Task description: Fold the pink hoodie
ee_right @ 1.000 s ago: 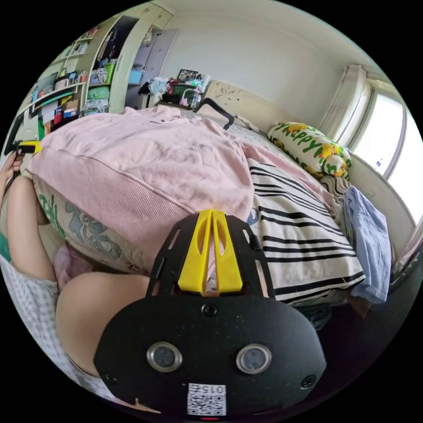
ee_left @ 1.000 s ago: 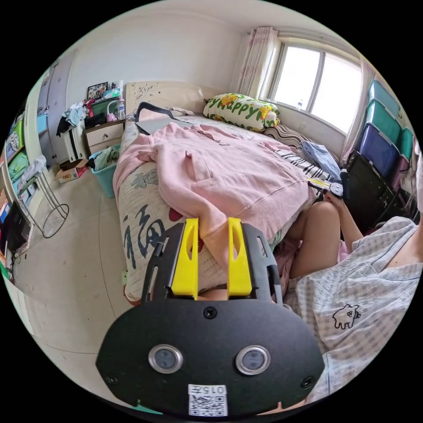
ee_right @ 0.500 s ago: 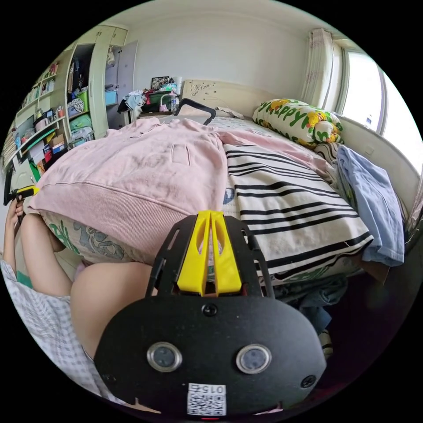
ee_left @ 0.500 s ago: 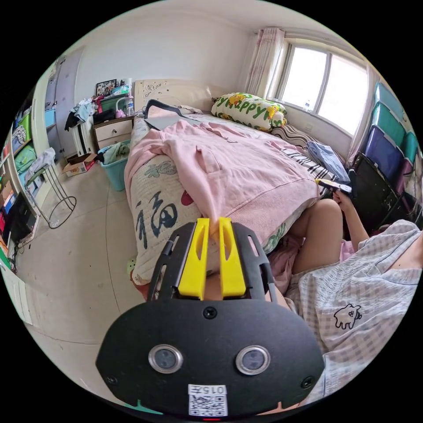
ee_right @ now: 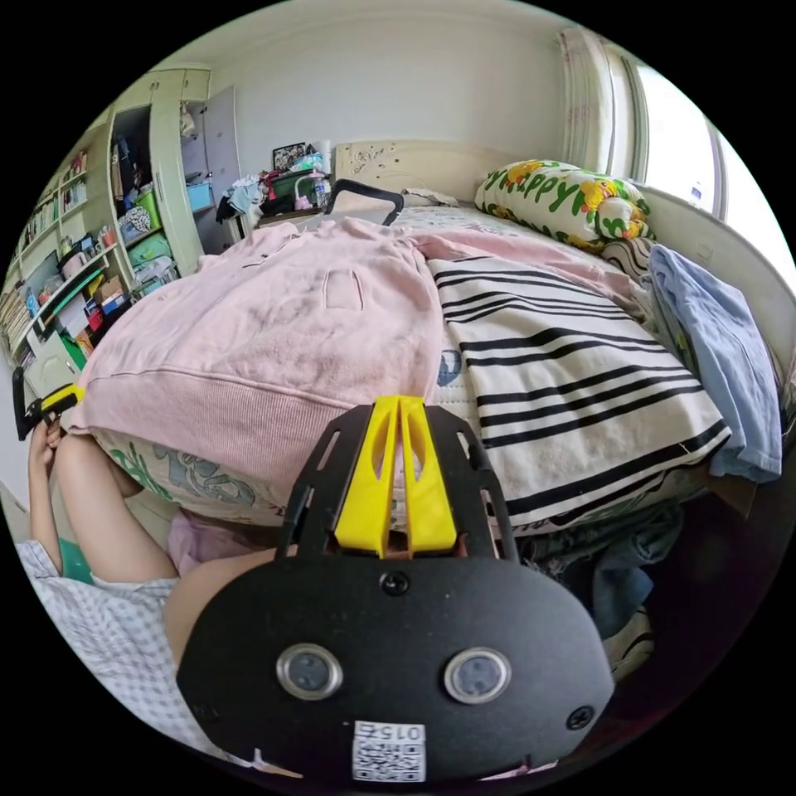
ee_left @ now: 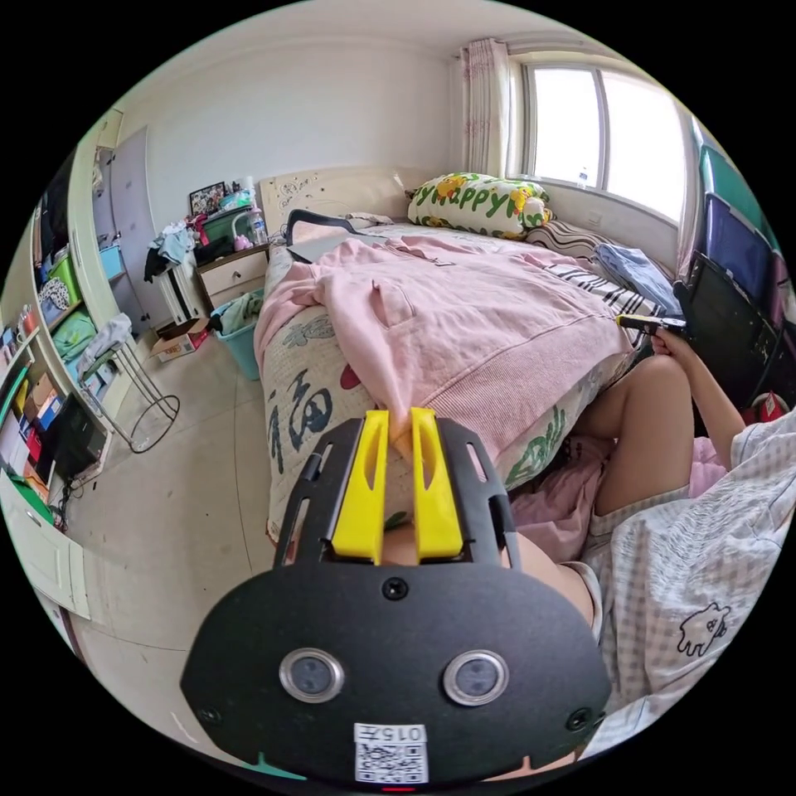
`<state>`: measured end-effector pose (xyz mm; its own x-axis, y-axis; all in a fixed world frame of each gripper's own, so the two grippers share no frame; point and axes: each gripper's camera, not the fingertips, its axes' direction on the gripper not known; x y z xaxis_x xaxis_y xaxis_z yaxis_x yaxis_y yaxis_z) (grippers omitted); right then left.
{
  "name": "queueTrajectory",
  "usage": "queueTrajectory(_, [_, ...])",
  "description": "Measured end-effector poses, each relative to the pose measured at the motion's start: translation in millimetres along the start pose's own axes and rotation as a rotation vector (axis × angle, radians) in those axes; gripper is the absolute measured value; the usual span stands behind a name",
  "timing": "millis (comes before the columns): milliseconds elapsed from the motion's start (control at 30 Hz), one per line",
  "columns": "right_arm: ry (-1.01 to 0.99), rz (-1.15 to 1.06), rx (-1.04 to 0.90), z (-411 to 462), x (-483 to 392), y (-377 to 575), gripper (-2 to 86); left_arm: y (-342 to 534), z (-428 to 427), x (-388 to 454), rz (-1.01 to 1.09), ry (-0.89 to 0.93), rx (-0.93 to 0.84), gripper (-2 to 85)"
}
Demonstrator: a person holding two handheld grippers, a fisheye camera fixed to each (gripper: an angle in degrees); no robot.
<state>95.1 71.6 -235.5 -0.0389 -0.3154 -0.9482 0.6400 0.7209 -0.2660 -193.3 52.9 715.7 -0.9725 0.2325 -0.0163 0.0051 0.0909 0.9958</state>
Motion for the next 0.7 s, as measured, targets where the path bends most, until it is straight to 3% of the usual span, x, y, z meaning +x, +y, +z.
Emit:
queueTrajectory(200, [-0.032, -0.064, -0.003, -3, 17, -4, -0.9, -6, -10, -11, -0.013, -0.014, -0.019, 7.1])
queueTrajectory(367, [-0.163, -0.005, 0.056, -30, 77, 0, -0.9, -19, -52, -30, -0.142, -0.004, 0.143, 7.3])
queueTrajectory(533, [-0.109, 0.118, 0.224, -58, 164, -21, -0.1, -135, -32, 26, 0.046, 0.034, 0.129, 8.7])
queueTrajectory(700, [0.116, 0.182, 0.154, -31, 236, -101, 3.8, -320, 78, 161, 0.374, 0.32, 0.135, 8.9])
